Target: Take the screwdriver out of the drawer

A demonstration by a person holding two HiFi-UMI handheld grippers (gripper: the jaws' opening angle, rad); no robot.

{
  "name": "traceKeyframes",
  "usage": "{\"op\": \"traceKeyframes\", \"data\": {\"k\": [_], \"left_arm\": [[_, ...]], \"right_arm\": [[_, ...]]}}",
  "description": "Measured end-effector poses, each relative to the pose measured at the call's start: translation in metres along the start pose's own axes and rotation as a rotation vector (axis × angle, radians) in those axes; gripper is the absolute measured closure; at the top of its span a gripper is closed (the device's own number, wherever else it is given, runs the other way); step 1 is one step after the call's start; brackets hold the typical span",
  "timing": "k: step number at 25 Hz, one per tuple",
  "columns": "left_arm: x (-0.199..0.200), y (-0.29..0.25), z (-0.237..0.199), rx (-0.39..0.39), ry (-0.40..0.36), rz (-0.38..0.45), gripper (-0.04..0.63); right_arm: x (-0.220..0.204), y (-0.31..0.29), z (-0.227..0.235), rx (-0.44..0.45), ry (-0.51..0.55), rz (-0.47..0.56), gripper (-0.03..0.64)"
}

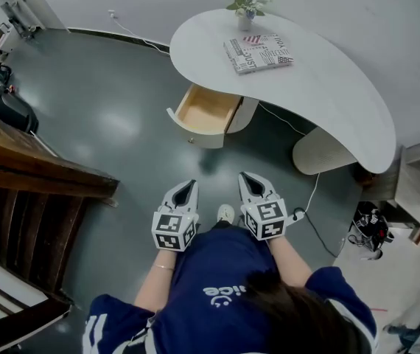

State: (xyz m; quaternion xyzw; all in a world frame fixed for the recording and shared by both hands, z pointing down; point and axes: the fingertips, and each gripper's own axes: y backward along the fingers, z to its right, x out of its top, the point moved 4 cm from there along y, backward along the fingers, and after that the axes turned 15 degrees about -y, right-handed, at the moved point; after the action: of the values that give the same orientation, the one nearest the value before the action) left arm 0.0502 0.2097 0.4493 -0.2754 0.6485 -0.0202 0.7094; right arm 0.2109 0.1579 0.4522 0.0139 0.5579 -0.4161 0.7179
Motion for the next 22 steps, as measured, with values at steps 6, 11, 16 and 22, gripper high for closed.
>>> {"op": "traceKeyframes", "data": {"k": [6, 11, 16, 22], "left_arm": [[0.014, -0.027, -0.005, 0.064, 0.074, 0.021, 0.592], [0.02, -0.038, -0.013, 0.085, 0.052, -0.006, 0.592], [0.021, -0.051, -0.034, 0.109, 0.08, 0.003, 0.592], [0.03, -0.099, -0.076, 0.091, 0.051, -0.012, 0.592]], "right_arm": [[0.015, -0.015, 0.026, 0.039, 0.004, -0.024, 0.609], [0.022, -0.026, 0.032, 0.057, -0.01, -0.049, 0.609], [0.024, -0.04, 0.04, 0.053, -0.008, -0.06, 0.609], [0.047, -0.076, 0.067, -0.022, -0.057, -0.028, 0.61]]}}
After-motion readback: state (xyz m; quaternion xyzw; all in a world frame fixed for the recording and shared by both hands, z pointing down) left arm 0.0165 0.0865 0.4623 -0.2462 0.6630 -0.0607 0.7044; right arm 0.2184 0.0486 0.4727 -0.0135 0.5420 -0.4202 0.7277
